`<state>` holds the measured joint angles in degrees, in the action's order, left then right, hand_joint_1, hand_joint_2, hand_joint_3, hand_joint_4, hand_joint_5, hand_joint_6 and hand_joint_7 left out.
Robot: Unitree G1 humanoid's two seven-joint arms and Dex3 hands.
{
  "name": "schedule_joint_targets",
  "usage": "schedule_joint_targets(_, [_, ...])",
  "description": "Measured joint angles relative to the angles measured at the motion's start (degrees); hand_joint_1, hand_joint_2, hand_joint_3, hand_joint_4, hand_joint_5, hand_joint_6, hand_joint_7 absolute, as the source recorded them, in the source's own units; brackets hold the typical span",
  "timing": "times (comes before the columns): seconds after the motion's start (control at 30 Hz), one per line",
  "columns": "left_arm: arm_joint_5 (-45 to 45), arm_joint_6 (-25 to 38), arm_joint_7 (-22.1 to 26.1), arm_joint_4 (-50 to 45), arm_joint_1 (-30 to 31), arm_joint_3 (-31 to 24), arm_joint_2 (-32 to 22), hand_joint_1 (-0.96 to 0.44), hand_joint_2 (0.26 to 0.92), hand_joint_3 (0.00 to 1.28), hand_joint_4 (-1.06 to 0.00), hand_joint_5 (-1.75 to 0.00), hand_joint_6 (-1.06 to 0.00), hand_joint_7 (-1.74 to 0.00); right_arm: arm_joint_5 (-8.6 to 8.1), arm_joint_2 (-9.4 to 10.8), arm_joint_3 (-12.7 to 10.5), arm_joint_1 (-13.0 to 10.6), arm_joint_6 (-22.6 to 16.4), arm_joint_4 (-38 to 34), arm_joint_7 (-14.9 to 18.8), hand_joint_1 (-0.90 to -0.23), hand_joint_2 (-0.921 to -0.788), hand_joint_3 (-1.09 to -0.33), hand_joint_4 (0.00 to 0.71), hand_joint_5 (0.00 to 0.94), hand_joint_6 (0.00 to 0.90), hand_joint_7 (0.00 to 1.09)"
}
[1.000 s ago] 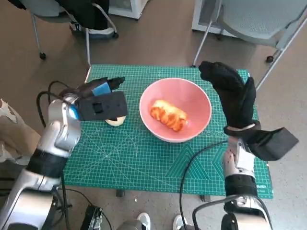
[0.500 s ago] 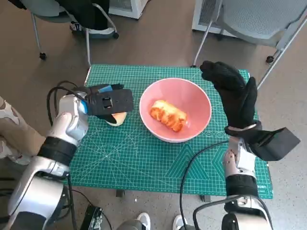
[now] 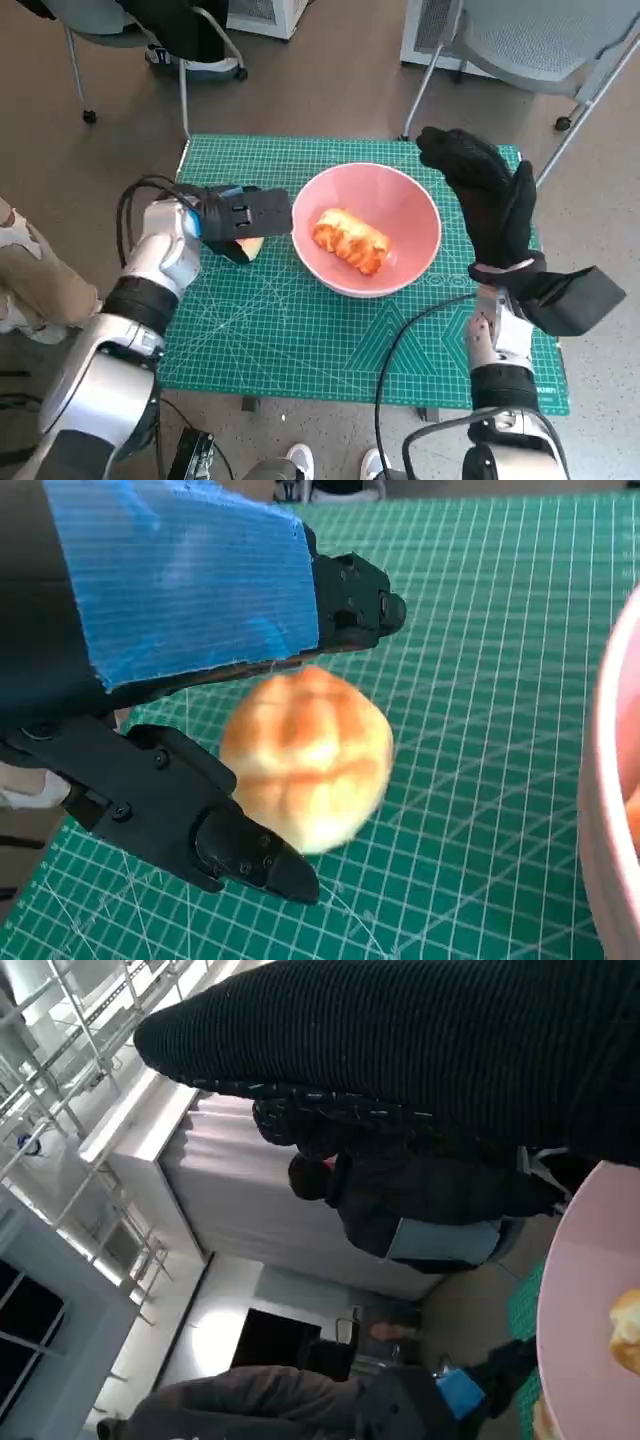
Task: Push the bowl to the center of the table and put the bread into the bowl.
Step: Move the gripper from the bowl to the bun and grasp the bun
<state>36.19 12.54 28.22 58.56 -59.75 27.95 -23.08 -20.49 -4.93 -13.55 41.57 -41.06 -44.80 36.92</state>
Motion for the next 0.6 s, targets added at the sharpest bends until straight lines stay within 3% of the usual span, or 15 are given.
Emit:
schedule_joint_targets(0.3, [-0.08,-0.27,0.00,3.04,-0.73,0.50,1.12,-0.31,0.707,0.01,-0.04,-0.01,-0.18,-0.02,0.01,-0.23,0.02,-0.06,0.01,0.56,-0.03,-0.660,-0.921,-0.755,0.228,0.000,0.083,0.51])
schedule_joint_targets(0.5, [-0.11,-0.56,-1.06,4.30,-0.73,0.52,1.21,-0.20,0.747,0.01,-0.40,-0.08,-0.38,-0.05,0.03,-0.23,0.03,-0.06,0.01,0.61,-0.10,-0.658,-0.921,-0.756,0.228,0.000,0.082,0.51])
schedule_joint_targets(0.6, [-0.05,-0.31,-2.93,4.85,-0.73,0.52,1.34,-0.13,0.775,0.02,-0.51,-0.12,-0.48,-0.07,0.03,-0.23,0.04,-0.06,0.01,0.62,-0.10,-0.659,-0.921,-0.756,0.228,0.000,0.081,0.51])
